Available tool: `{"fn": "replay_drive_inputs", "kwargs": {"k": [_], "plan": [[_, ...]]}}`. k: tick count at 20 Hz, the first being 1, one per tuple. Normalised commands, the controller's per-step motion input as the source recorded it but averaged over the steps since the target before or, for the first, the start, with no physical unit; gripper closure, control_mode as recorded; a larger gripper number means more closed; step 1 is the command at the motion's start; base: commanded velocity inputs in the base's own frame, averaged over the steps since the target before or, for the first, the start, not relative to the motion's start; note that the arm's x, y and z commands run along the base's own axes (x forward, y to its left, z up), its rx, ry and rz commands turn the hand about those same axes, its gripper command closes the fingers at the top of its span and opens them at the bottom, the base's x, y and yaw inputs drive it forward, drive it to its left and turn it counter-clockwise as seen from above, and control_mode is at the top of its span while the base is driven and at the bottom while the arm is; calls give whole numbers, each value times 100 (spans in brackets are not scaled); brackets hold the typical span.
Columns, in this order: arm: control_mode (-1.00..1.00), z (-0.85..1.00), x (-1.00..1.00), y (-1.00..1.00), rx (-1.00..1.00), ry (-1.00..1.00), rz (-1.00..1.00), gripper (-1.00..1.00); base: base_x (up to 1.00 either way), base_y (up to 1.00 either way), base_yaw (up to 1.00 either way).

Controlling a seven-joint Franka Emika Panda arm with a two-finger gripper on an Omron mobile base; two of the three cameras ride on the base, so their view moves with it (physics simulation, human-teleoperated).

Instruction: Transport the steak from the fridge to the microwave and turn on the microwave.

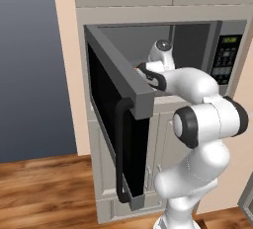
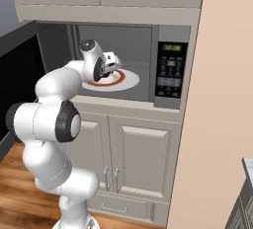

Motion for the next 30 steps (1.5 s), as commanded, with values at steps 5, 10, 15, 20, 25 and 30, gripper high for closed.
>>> {"fn": "replay_drive_inputs", "kwargs": {"k": [5,10,15,20,25,30], "plan": [[-100,-20,32,1,0,3,0,100,0,0,0],[-100,-18,27,3,0,3,0,100,0,0,0],[-100,-13,14,6,0,1,0,-100,0,0,0],[-100,-4,3,2,0,1,0,-100,0,0,0],[-100,0,3,1,0,-9,0,-100,0,0,0],[-100,1,-37,5,1,-9,-2,-100,0,0,0]]}}
